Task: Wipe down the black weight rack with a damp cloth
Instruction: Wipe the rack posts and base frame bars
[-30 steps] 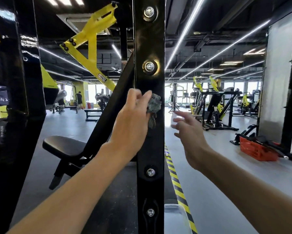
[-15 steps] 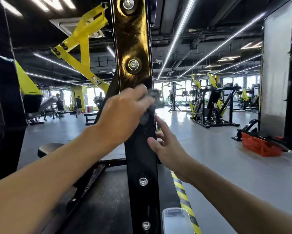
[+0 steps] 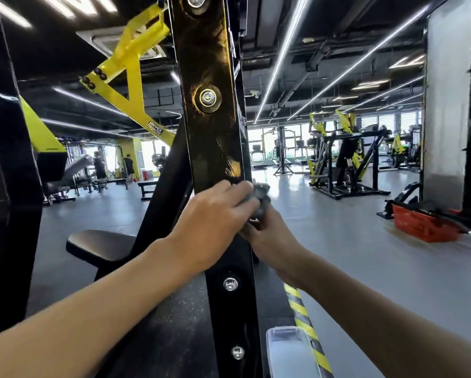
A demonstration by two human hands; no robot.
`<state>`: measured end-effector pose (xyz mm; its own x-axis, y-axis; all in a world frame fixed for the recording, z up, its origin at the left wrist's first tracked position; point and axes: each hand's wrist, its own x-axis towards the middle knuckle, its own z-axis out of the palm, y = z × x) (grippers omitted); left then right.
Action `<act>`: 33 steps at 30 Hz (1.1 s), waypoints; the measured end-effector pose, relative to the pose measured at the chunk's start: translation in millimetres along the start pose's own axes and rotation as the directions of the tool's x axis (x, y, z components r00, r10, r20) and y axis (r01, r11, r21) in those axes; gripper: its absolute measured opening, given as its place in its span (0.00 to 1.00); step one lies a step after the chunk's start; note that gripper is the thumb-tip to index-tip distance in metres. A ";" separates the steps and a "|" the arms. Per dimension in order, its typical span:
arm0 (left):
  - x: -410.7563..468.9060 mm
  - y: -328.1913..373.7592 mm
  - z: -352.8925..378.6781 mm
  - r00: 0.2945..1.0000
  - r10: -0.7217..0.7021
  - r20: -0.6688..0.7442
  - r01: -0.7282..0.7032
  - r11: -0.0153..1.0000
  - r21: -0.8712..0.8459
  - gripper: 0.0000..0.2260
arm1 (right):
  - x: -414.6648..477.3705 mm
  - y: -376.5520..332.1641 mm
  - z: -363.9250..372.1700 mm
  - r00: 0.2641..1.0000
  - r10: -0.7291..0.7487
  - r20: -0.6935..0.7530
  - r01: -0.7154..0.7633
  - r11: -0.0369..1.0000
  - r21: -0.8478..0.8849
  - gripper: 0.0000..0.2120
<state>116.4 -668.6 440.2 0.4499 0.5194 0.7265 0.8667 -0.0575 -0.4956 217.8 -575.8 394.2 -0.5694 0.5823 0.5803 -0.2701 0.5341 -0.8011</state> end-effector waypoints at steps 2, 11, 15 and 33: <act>0.8 -12.7 -7.2 0.998 0.066 0.019 -0.067 0.998 0.021 0.14 | 0.2 3.1 1.6 1.000 0.021 -0.014 -0.021 1.000 -0.018 0.20; -8.0 -18.9 -8.1 0.977 -0.191 -0.089 0.184 0.979 -0.084 0.10 | -0.3 10.8 -6.9 0.995 0.091 0.034 -0.095 0.980 0.176 0.24; -0.1 -23.6 -8.7 0.834 -0.486 -0.262 0.435 0.871 -0.231 0.13 | -0.8 21.4 -3.3 0.994 0.104 0.029 -0.105 0.993 0.047 0.21; -24.9 -12.7 4.6 0.744 -0.615 -0.260 0.534 0.782 -0.322 0.15 | -6.0 18.3 1.7 0.994 0.101 -0.031 -0.104 0.985 -0.140 0.22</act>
<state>93.2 -676.8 426.2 -0.1425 0.2002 0.9693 0.9872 -0.0426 0.1540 214.9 -570.5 375.8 -0.5696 0.6520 0.5006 -0.0975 0.5511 -0.8287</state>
